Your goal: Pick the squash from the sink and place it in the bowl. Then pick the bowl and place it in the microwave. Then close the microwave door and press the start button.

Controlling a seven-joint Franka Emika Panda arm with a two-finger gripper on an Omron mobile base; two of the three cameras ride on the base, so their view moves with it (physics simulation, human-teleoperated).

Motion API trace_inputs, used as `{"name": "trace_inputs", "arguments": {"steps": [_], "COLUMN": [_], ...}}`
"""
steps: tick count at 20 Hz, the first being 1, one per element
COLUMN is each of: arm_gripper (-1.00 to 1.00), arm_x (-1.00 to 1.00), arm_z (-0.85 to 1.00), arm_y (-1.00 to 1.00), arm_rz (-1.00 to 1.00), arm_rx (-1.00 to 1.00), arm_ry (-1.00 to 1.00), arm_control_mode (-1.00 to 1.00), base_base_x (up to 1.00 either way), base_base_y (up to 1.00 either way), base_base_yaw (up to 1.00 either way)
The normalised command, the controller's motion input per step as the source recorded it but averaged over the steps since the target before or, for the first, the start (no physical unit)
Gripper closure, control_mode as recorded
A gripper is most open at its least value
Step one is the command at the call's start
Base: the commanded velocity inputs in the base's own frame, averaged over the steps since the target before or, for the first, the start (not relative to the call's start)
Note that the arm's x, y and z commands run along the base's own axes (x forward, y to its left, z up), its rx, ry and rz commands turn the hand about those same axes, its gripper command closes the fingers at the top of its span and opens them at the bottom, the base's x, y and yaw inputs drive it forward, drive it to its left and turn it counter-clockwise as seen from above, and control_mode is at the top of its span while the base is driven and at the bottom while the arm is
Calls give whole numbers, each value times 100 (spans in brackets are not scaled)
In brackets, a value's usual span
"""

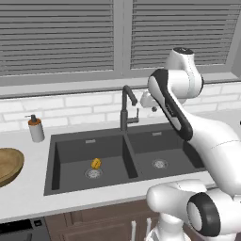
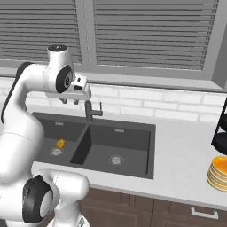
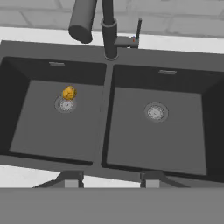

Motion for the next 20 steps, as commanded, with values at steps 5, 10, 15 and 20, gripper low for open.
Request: {"name": "trace_inputs", "arguments": {"steps": [5,10,15,20], "arm_gripper": [-100,-100,-100,-100], "arm_x": [-52,-11,5,31], "arm_z": [-7,-44,-62,-67], "arm_y": [38,100,100,53], "arm_rz": [0,-11,-10,-7], "arm_rx": [-5,-27,-10,-1], "arm_ry": [-2,0,0,0], "arm_control_mode": [-100,-100,-100,-100], "base_base_x": [0,0,0,0], "base_base_y": [0,0,0,0], "base_base_yaw": [0,0,0,0]}}
